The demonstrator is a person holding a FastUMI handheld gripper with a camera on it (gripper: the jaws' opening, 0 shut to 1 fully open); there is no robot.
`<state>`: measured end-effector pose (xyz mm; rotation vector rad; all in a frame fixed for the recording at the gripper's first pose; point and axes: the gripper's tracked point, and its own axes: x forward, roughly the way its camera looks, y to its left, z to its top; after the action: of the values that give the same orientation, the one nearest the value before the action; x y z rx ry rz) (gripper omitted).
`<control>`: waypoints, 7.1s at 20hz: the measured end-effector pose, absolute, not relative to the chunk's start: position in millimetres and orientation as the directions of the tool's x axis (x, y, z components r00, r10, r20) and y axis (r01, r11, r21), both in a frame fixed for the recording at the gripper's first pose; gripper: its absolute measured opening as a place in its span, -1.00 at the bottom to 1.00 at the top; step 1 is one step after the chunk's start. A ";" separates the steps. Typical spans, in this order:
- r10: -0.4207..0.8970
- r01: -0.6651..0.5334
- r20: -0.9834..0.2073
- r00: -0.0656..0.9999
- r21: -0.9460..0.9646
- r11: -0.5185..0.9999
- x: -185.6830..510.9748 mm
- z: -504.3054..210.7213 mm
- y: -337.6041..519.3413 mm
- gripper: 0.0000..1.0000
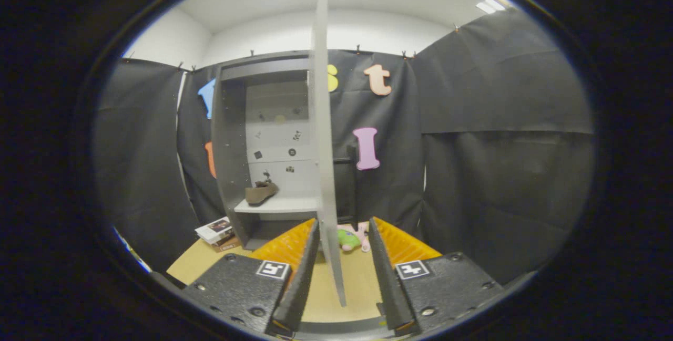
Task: Open the shoe cabinet door, grab the shoes and put them into the shoe cabinet, then close the shoe cabinet door.
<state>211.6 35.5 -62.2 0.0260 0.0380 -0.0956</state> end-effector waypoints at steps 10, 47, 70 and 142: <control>-0.017 0.039 -0.262 0.965 0.077 0.996 183.7 -118.0 71.5 0.68; 0.203 -0.179 -0.768 0.608 0.117 0.977 167.4 -201.7 93.8 -0.86; 0.221 -0.198 -0.297 0.929 0.107 0.974 286.8 145.4 87.8 -0.89; -0.107 0.104 -0.042 0.993 -0.077 0.992 -68.3 282.9 -94.6 0.96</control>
<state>-68.3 -94.6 282.9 -0.0746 0.0460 -0.1058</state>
